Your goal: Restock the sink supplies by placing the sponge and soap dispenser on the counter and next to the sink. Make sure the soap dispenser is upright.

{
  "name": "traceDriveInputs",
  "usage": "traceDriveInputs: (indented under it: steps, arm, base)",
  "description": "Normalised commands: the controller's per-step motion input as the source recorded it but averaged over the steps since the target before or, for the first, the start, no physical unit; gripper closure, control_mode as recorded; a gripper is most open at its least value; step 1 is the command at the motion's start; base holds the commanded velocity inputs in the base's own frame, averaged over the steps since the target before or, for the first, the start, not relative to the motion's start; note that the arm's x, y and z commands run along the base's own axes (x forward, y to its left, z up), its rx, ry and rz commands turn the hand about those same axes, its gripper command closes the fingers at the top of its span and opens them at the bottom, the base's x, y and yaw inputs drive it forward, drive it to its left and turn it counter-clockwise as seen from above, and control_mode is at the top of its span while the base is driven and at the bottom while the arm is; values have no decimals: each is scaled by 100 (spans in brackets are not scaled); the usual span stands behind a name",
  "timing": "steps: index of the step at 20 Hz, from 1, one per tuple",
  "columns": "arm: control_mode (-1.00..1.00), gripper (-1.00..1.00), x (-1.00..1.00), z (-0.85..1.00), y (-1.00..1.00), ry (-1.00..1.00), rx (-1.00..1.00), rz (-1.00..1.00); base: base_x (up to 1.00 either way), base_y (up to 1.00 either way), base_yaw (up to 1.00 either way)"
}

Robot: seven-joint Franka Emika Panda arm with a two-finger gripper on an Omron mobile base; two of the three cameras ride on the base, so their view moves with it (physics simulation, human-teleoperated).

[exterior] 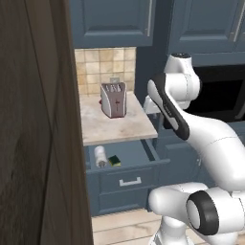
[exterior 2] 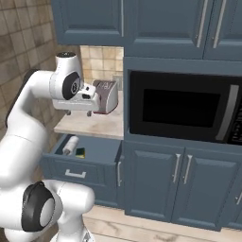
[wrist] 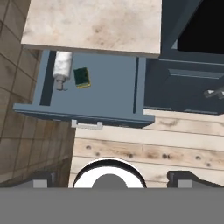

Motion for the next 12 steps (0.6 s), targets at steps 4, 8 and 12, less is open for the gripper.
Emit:
traceDriveInputs:
  steps: [4,8,12]
  arm:
    - [-100,-100,0,-34,0,5,0,0]
    - [-100,-100,22,-97,26,3,-1,0]
    - [-100,-100,25,-100,64,0,0,0]
  base:
    - [0,0,1]
    - [0,0,0]
    - [0,0,0]
